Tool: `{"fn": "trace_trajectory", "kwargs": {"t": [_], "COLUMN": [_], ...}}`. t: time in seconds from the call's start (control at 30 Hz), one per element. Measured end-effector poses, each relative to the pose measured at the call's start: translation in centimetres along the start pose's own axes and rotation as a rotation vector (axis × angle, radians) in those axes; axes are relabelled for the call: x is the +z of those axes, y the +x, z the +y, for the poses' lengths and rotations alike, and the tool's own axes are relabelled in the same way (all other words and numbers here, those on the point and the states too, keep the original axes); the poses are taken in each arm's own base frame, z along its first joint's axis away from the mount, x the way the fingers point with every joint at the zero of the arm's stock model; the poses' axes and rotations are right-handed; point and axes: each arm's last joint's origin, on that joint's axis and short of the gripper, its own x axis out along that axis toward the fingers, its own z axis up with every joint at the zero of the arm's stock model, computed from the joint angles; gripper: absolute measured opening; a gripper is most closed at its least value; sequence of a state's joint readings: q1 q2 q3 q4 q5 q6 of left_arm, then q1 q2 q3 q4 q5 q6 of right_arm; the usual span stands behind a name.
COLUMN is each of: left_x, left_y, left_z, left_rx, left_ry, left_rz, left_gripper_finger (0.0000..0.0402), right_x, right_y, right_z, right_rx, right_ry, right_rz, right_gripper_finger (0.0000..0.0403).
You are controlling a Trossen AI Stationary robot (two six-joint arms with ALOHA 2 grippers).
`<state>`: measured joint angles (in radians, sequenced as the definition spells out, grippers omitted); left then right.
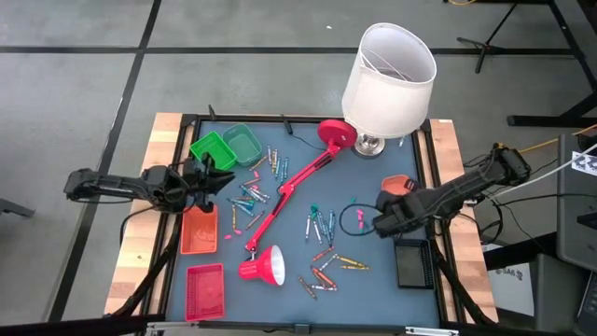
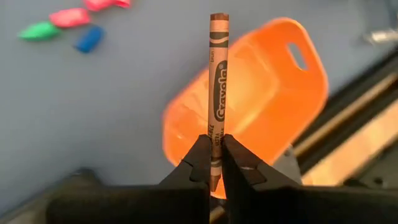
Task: Sort crayons
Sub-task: Put the brown crayon into the right orange bin, then put the gray crayon into the blue bin
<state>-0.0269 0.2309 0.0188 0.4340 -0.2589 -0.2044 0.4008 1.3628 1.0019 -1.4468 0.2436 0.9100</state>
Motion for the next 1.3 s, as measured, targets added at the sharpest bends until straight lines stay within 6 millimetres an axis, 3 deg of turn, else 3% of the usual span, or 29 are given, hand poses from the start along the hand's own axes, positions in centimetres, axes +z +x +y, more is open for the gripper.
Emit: {"fn": "trace_trajectory", "kwargs": {"t": [0.17,0.4,0.57,0.8,1.03,1.3], "left_x": [1.0,1.9,2.2,4.2,5.5,5.2], "left_y": [1.7,5.1,7.0,9.7,11.9,13.9], "left_z": [-0.5,-1.5,-2.2,-3.3,-3.5,-1.7], "left_rx": [0.058,0.112,0.112,0.13,0.158,0.215], "left_ry": [0.038,0.223,0.258,0.298,0.319,0.302], "left_rz": [0.068,0.278,0.408,0.552,0.67,0.747], "left_gripper_finger": [0.0053,0.0053,0.0053,0.0053,0.0058,0.0113], "right_x": [0.7,0.8,1.3,1.3,1.3,1.3], "right_y": [1.2,3.5,4.3,5.1,5.2,5.2], "right_z": [-0.9,-2.0,-2.1,-2.2,-2.2,-2.2], "right_rx": [-0.014,-0.024,0.01,0.017,0.014,0.009], "right_ry": [0.064,0.109,0.06,0.054,0.057,0.055], "right_rz": [0.05,0.177,0.165,0.165,0.166,0.162], "right_gripper_finger": [0.0015,0.0015,0.0015,0.0017,0.0086,0.0147]}}
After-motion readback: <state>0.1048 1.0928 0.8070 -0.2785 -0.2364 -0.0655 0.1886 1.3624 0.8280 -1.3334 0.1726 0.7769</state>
